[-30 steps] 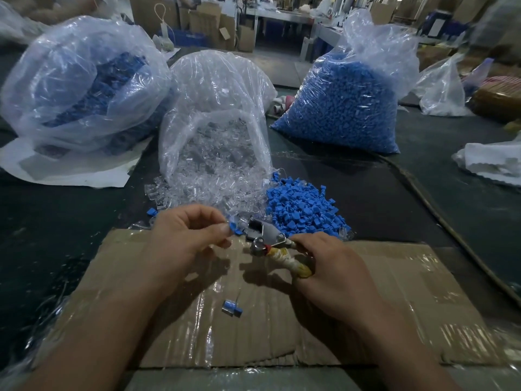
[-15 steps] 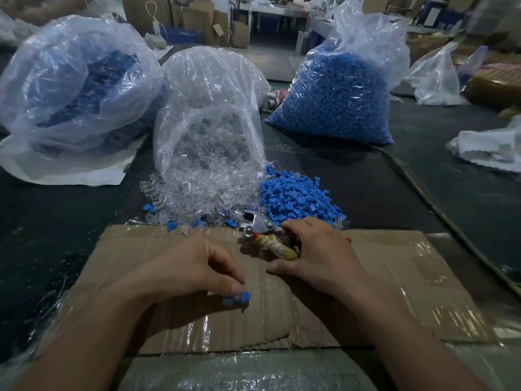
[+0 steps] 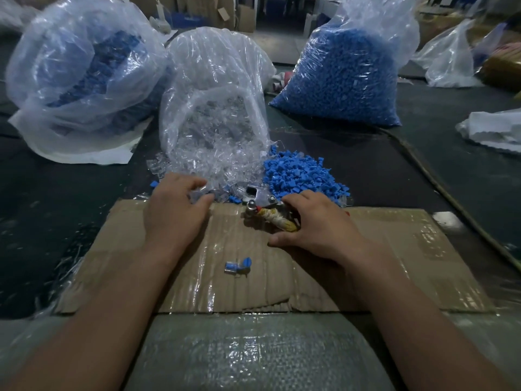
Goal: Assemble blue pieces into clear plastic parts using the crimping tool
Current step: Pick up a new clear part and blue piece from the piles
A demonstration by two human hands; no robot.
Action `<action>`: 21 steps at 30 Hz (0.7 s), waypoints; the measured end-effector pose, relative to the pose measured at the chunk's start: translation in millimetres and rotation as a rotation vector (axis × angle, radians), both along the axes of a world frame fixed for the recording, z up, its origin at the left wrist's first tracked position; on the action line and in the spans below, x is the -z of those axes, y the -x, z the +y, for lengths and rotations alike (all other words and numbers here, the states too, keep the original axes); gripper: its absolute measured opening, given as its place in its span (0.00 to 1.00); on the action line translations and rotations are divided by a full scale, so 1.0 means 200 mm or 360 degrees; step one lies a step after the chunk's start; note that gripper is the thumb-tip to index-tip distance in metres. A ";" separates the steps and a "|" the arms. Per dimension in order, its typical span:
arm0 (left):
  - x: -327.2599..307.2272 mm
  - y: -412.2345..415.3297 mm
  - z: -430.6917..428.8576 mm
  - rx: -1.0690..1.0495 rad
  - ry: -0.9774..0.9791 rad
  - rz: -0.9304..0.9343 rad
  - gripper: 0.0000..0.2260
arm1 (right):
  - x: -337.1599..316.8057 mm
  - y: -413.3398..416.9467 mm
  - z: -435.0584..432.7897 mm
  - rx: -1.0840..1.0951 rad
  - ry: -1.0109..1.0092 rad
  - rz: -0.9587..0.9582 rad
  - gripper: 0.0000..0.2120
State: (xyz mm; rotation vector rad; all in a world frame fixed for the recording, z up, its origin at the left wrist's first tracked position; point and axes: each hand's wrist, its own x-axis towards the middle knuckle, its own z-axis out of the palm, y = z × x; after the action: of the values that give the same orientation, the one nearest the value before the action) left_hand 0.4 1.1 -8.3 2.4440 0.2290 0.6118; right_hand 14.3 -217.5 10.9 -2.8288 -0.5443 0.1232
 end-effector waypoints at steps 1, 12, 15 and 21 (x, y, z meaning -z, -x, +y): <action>0.00 -0.01 0.00 -0.0006 -0.0027 0.0028 0.16 | 0.01 0.01 0.00 0.0017 -0.0030 -0.0016 0.40; 0.01 -0.04 -0.03 0.0108 -0.0088 0.0032 0.14 | 0.02 0.04 0.00 0.0029 -0.0108 -0.0176 0.44; 0.00 -0.04 -0.03 0.0133 -0.0135 0.0035 0.07 | 0.02 0.04 0.00 0.0020 -0.0120 -0.0204 0.48; 0.00 -0.05 -0.03 0.0162 -0.0161 0.0014 0.04 | 0.02 0.04 0.01 0.0017 -0.0134 -0.0251 0.47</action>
State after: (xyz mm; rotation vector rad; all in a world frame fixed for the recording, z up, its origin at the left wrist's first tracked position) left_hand 10.3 -3.9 -9.0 2.5379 0.0786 0.5808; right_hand 6.6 -216.3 7.6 -2.7737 -0.5540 -0.1231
